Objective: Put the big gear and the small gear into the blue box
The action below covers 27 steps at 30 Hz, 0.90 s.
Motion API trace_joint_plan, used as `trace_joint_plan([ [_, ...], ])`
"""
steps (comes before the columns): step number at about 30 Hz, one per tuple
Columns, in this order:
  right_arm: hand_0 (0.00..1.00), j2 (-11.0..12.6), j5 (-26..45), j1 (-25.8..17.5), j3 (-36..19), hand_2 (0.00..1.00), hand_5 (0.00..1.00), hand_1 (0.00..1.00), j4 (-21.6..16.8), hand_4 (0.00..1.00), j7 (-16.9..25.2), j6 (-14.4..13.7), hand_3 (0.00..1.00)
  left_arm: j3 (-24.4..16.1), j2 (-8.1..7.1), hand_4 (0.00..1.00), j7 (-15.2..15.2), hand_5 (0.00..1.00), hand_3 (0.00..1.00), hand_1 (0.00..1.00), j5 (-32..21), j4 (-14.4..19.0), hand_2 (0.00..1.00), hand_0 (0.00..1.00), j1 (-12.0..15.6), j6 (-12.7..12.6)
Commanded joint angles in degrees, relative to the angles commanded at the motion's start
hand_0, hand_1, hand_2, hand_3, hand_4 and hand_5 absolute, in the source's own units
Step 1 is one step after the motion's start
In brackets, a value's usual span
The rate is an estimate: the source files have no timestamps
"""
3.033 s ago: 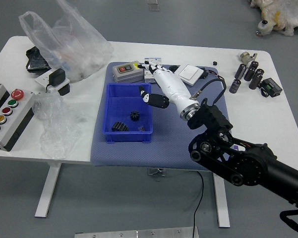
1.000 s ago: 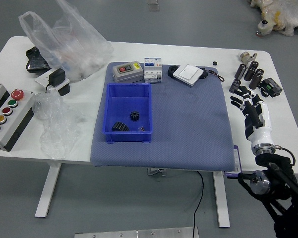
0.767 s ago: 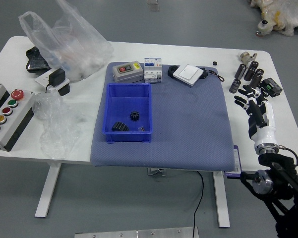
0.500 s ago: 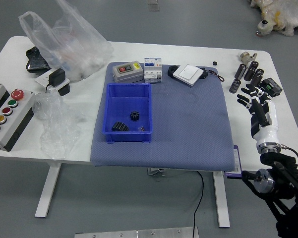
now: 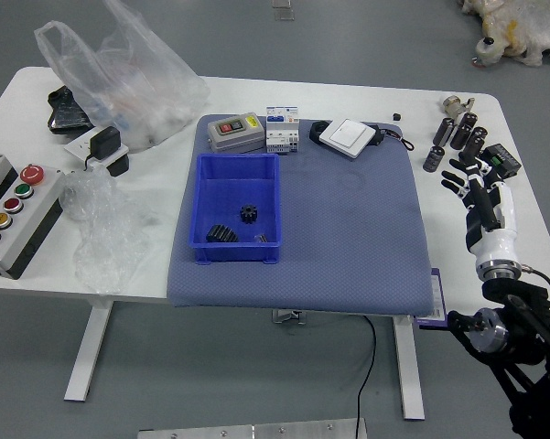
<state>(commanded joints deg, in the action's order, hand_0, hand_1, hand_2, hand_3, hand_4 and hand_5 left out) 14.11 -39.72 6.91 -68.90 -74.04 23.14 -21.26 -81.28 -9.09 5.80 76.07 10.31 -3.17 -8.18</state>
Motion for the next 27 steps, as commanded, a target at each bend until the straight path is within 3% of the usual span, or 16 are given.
trace_joint_plan([
  [14, 0.666, -0.1, 0.1, -0.3, -1.4, 0.655, 0.488, 0.599, 0.1, 0.751, -0.1, -0.3, 0.653, -0.3, 0.59, 0.713, -0.1, 0.276, 0.677, 0.578, -0.1, 0.0, 0.549, 0.627, -0.1, 0.0],
  [15, 0.614, -0.1, 0.1, -0.3, -1.4, 0.626, 0.481, 0.463, 0.1, 0.745, -0.1, -0.4, 0.653, -0.3, 0.69, 0.711, -0.2, 0.277, 0.676, 0.578, -0.2, 0.0, 0.549, 0.627, -0.1, -0.1],
  [20, 0.614, -0.2, 0.0, -0.2, -1.6, 0.626, 0.481, 0.463, -0.1, 0.745, -0.2, -0.6, 0.653, 0.3, 1.09, 0.711, -0.5, 0.277, 0.676, 0.578, -0.6, 0.0, 0.549, 0.627, -0.4, 0.0],
  [21, 0.560, -0.2, -0.1, -0.1, -1.6, 0.520, 0.476, 0.388, -0.1, 0.740, -0.2, -0.6, 0.652, 0.5, 1.17, 0.711, -0.6, 0.276, 0.677, 0.578, -0.7, 0.0, 0.550, 0.626, -0.4, 0.0],
  [27, 0.560, -0.3, -0.3, 0.0, -1.5, 0.520, 0.476, 0.388, -0.1, 0.740, -0.4, -0.6, 0.652, 0.9, 1.42, 0.711, -0.7, 0.276, 0.677, 0.578, -0.9, 0.0, 0.550, 0.626, -0.3, 0.0],
])
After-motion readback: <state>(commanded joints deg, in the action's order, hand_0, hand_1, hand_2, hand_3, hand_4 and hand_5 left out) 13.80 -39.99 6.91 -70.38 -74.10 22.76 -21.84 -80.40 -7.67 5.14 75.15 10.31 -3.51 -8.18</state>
